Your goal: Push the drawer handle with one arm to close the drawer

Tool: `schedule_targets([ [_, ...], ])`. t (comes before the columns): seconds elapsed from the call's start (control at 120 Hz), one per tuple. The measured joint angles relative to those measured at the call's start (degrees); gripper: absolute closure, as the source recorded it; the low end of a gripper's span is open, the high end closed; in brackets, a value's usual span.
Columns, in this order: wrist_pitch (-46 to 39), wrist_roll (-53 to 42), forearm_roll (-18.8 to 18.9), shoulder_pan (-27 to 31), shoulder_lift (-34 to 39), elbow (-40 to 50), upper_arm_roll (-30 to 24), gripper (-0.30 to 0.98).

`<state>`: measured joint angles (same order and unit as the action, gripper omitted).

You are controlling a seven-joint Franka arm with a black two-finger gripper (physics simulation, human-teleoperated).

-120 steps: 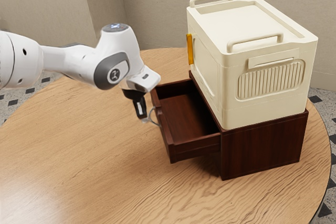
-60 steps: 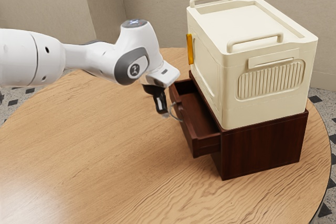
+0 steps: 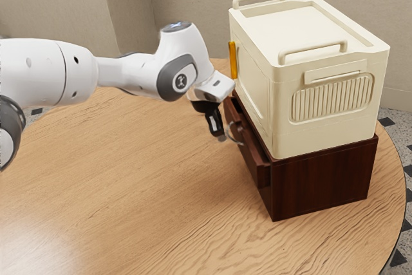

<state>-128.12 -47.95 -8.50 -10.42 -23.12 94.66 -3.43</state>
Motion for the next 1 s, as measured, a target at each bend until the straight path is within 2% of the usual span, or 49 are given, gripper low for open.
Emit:
schedule_targets([
  [0.375, 0.0, -0.8, -1.6, 0.0, -2.5, -3.7, -1.5, 0.78],
  [0.5, 0.2, -0.9, -2.6, 0.0, -2.0, -1.7, -1.6, 0.79],
  [0.583, 1.8, -0.8, -3.2, 0.3, 2.4, 2.4, -0.4, 0.79],
  [0.733, 13.1, 1.8, -1.2, 0.5, 13.3, 4.9, 5.5, 0.78],
  [0.858, 23.1, 5.3, 2.5, 1.1, 21.5, 3.3, 9.1, 0.58],
  [1.0, 30.3, 10.2, 6.8, 4.2, 23.5, 0.5, 10.6, 0.31],
])
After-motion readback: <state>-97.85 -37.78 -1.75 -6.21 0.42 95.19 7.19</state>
